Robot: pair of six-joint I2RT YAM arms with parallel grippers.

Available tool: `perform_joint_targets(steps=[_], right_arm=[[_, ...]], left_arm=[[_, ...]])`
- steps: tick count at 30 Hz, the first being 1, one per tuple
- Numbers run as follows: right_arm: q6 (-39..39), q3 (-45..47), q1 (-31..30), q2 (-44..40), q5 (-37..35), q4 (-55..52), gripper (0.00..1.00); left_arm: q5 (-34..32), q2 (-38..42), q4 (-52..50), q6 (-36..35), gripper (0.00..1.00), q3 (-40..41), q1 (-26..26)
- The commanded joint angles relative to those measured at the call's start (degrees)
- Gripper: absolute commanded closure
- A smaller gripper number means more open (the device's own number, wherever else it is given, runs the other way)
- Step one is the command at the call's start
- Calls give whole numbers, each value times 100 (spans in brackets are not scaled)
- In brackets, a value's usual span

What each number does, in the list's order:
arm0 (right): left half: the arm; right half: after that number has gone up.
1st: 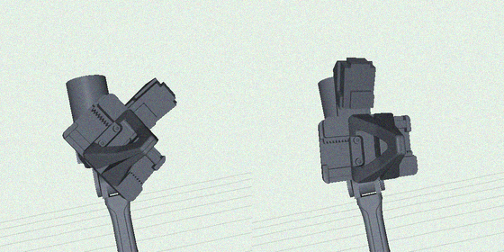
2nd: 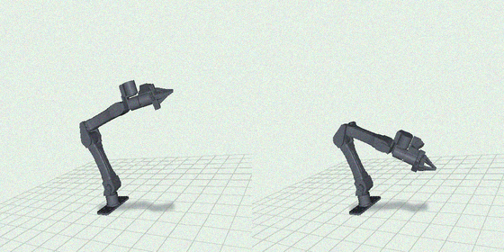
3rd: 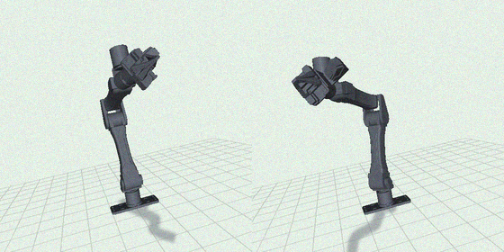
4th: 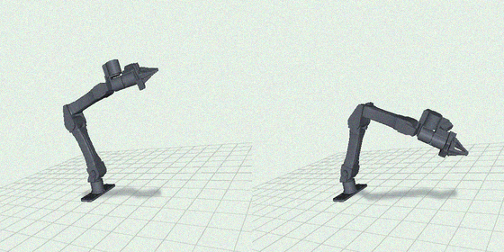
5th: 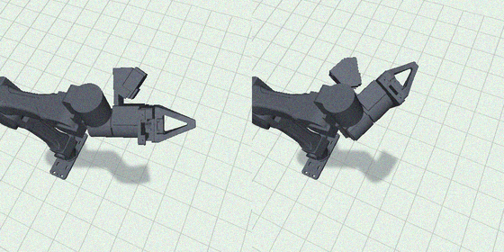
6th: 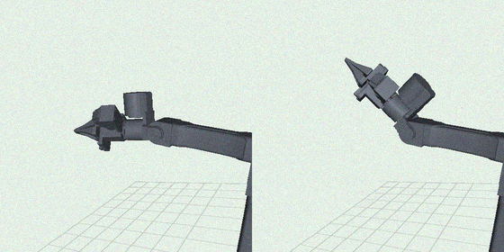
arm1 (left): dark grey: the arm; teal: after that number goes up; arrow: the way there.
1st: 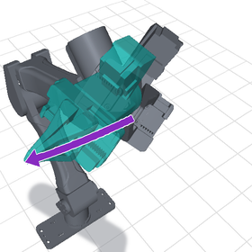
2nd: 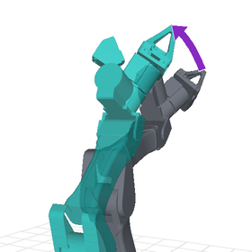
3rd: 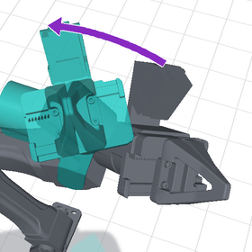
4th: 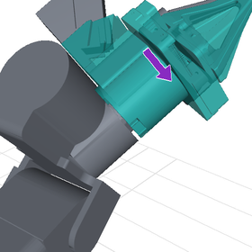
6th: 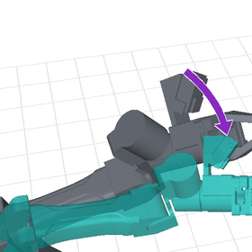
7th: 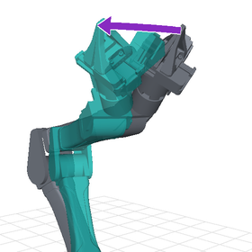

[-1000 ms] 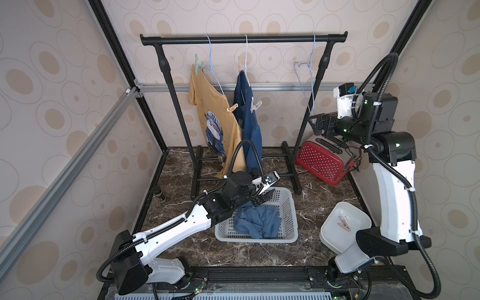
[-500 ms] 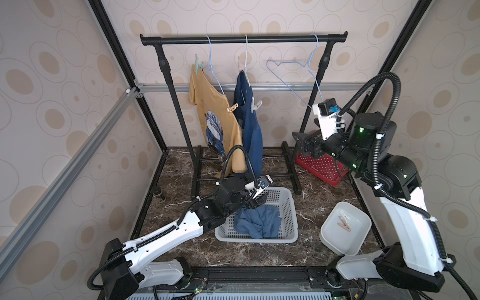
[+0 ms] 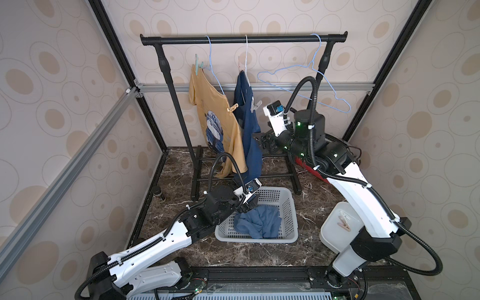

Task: Remove the clothespins securing t-shirts to the hanger
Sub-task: Pick up the hanger from the clothes rail.

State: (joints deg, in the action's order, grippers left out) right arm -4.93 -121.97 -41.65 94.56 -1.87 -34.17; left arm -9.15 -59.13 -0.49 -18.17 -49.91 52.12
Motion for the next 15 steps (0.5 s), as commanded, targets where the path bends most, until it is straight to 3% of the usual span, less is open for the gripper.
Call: perform_joint_targets(steps=[1, 6, 15], right_arm=[[187, -393, -102, 131, 187, 358, 22], [349, -712, -119, 434, -136, 553, 28], [396, -873, -119, 629, -693, 746, 60]], left_arm=[[-179, 184, 107, 110, 18, 67, -30], [-285, 364, 55, 112, 17, 181, -30], [-395, 566, -74, 100, 17, 271, -37]])
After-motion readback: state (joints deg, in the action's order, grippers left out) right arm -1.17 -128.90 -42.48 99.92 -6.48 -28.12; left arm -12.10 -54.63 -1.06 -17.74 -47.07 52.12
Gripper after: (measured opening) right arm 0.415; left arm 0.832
